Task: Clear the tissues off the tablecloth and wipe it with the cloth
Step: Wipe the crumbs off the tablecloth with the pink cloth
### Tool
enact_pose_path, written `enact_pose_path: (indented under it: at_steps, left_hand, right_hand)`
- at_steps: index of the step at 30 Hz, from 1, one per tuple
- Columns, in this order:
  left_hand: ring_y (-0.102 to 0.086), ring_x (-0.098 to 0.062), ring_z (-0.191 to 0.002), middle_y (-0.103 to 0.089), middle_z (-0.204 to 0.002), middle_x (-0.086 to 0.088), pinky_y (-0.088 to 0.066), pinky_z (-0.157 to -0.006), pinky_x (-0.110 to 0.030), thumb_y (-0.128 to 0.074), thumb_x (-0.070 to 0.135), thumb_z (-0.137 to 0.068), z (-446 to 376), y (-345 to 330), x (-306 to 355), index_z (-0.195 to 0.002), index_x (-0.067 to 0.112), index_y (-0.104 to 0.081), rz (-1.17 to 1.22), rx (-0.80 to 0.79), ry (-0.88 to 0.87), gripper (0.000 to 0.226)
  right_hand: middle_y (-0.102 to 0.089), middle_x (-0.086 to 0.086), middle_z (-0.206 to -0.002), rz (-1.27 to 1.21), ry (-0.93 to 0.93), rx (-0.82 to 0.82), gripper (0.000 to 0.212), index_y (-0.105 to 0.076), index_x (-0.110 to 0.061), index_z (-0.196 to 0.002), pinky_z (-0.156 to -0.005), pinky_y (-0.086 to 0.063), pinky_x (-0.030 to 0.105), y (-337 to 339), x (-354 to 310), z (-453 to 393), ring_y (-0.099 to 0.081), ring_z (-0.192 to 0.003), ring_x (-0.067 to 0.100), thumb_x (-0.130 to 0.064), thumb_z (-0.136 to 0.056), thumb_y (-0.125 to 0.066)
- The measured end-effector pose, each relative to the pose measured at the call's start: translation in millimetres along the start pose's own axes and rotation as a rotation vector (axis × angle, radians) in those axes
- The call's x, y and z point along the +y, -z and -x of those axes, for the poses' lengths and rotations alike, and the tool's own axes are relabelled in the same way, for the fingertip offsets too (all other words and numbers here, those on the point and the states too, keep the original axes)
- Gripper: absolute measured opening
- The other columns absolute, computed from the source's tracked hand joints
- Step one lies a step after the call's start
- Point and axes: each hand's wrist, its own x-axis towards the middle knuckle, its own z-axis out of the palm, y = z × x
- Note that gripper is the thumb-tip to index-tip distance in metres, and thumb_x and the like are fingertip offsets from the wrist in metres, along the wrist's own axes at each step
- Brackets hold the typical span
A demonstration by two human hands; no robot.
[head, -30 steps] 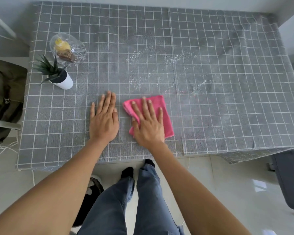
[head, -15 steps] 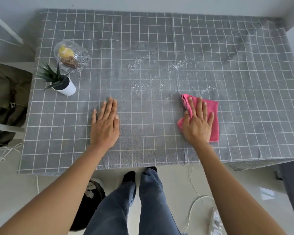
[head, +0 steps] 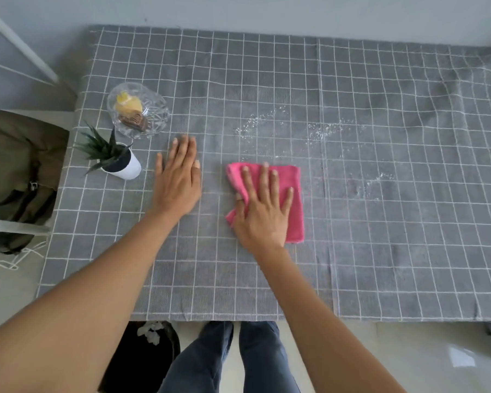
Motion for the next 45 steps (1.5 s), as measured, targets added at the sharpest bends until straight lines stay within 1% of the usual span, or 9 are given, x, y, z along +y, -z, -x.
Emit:
enact_pose_path:
  at_steps: [5, 7, 13, 18, 21, 28, 32, 41, 45]
  left_hand:
    - [0.001, -0.014, -0.148, -0.004, -0.161, 0.002, 0.003, -0.119, -0.042, -0.017, 0.027, -0.104, -1.9, -4.0, -5.5, -0.153, 0.017, -0.007, -0.026, 0.028, -0.033, 0.051]
    - [0.003, -0.012, -0.148, -0.002, -0.161, 0.003, 0.004, -0.12, -0.041, -0.015, 0.028, -0.104, -1.5, -4.5, -6.1, -0.153, 0.018, -0.005, -0.035, 0.023, -0.031, 0.051]
    - [0.005, -0.011, -0.148, 0.002, -0.161, 0.005, 0.003, -0.12, -0.041, -0.01, 0.031, -0.102, -0.2, -2.9, -6.5, -0.153, 0.02, -0.001, -0.051, 0.01, -0.035, 0.053]
    - [0.005, -0.01, -0.148, 0.003, -0.161, 0.005, 0.0, -0.121, -0.043, -0.012, 0.029, -0.103, -0.7, -2.0, -4.0, -0.153, 0.02, 0.0, -0.053, 0.013, -0.002, 0.052]
    - [0.003, -0.011, -0.148, 0.002, -0.161, 0.005, -0.001, -0.121, -0.043, -0.014, 0.028, -0.103, -0.1, -2.1, -3.1, -0.153, 0.02, -0.001, -0.055, 0.018, 0.001, 0.053]
    - [-0.001, -0.01, -0.148, -0.003, -0.16, 0.006, -0.003, -0.121, -0.042, -0.01, 0.031, -0.099, -0.1, -0.3, -1.2, -0.153, 0.02, -0.006, -0.059, 0.032, -0.002, 0.056]
    - [-0.002, -0.011, -0.148, -0.004, -0.16, 0.005, -0.003, -0.121, -0.042, -0.009, 0.031, -0.098, 0.6, 0.7, -0.9, -0.153, 0.02, -0.008, -0.051, 0.025, -0.009, 0.056]
    - [0.002, -0.009, -0.147, 0.0, -0.16, 0.008, 0.001, -0.12, -0.04, -0.008, 0.032, -0.099, -1.2, -4.0, -4.5, -0.153, 0.023, -0.001, -0.06, 0.037, 0.006, 0.055]
    - [0.0, -0.009, -0.148, -0.001, -0.16, 0.008, -0.001, -0.121, -0.041, -0.011, 0.031, -0.099, -1.7, -4.7, -3.8, -0.153, 0.022, -0.004, -0.052, 0.04, 0.008, 0.055]
  right_hand:
    - [0.006, -0.004, -0.161, 0.007, 0.161, 0.007, 0.057, -0.002, -0.037, -0.153, -0.118, 0.01, 0.048, -2.7, -0.9, -2.6, 0.011, -0.148, 0.017, -0.042, -0.098, -0.017]
    - [0.007, -0.006, -0.161, 0.03, 0.145, 0.018, 0.056, 0.002, -0.04, -0.152, -0.118, 0.012, 0.046, 3.0, 19.6, -6.6, 0.012, -0.148, 0.015, -0.042, -0.098, -0.014]
    - [0.015, -0.007, -0.159, 0.032, -0.197, 0.081, 0.058, 0.036, -0.049, -0.134, -0.119, 0.007, 0.049, 34.4, 104.2, -25.5, 0.016, -0.146, 0.015, -0.045, -0.099, -0.01]
    - [0.01, -0.006, -0.161, -0.042, -0.448, 0.134, 0.054, 0.012, -0.042, -0.148, -0.117, 0.011, 0.049, 36.9, 102.5, -34.8, 0.013, -0.147, 0.015, -0.043, -0.099, -0.013]
    - [0.016, -0.002, -0.161, -0.086, -0.559, 0.152, 0.056, 0.012, -0.039, -0.15, -0.116, 0.009, 0.054, 29.5, 70.2, -43.9, 0.017, -0.147, 0.018, -0.043, -0.099, -0.012]
    - [0.02, 0.001, -0.159, -0.014, -0.101, 0.008, 0.064, 0.017, -0.035, -0.149, -0.112, 0.02, 0.051, -1.4, -37.4, -48.4, 0.022, -0.145, 0.022, -0.048, -0.089, 0.0]
    - [0.017, -0.004, -0.16, 0.008, 0.056, -0.02, 0.058, 0.012, -0.037, -0.15, -0.115, 0.018, 0.048, -3.2, -31.0, -47.1, 0.022, -0.144, 0.015, -0.045, -0.096, -0.006]
    - [0.015, -0.004, -0.16, -0.027, -0.262, 0.06, 0.057, 0.01, -0.037, -0.151, -0.116, 0.016, 0.049, 13.8, 15.2, -49.0, 0.019, -0.146, 0.018, -0.046, -0.097, -0.008]
    - [0.02, -0.003, -0.159, 0.003, -0.061, 0.01, 0.059, 0.013, -0.038, -0.15, -0.113, 0.022, 0.049, -2.2, -30.2, -32.9, 0.024, -0.144, 0.018, -0.049, -0.094, 0.001]
